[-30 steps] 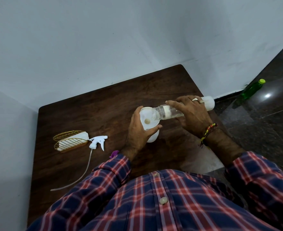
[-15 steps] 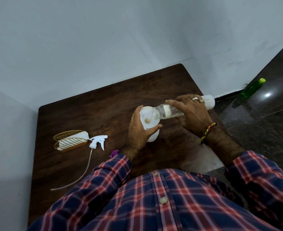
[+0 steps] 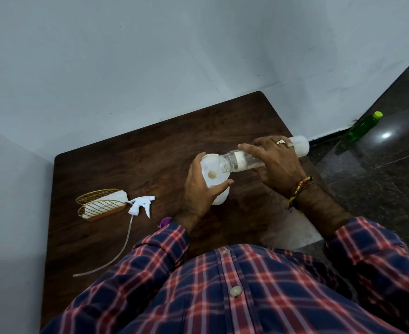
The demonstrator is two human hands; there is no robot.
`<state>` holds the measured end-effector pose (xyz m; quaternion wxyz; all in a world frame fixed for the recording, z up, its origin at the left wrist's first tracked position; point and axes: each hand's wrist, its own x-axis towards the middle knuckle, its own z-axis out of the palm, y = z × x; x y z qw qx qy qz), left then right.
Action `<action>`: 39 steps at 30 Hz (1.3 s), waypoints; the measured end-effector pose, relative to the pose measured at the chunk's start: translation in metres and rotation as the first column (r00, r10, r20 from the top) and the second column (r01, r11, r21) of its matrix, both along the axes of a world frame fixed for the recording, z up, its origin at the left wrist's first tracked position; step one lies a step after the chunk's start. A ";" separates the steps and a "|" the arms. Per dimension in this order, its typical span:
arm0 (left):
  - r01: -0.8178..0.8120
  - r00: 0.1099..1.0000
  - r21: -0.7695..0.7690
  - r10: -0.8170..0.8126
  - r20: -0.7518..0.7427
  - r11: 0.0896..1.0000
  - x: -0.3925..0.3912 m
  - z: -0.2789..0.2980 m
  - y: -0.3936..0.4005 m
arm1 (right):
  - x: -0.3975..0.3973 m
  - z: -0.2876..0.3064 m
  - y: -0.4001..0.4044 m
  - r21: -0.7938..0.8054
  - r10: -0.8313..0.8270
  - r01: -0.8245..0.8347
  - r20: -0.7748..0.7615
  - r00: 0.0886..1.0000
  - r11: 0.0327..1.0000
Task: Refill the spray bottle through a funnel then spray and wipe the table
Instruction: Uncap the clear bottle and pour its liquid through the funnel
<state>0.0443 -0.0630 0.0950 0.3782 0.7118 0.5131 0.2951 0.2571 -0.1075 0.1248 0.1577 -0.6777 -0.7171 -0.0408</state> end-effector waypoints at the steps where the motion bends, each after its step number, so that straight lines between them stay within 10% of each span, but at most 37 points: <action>1: -0.001 1.000 -0.001 0.001 -0.003 1.000 0.000 0.000 0.000 | 0.000 0.000 0.000 0.001 0.001 -0.001 -0.002 1.000 1.000; 39: 0.008 1.000 -0.015 -0.008 -0.025 1.000 -0.001 -0.003 0.002 | 0.001 0.001 0.001 0.036 0.017 -0.017 0.015 1.000 0.999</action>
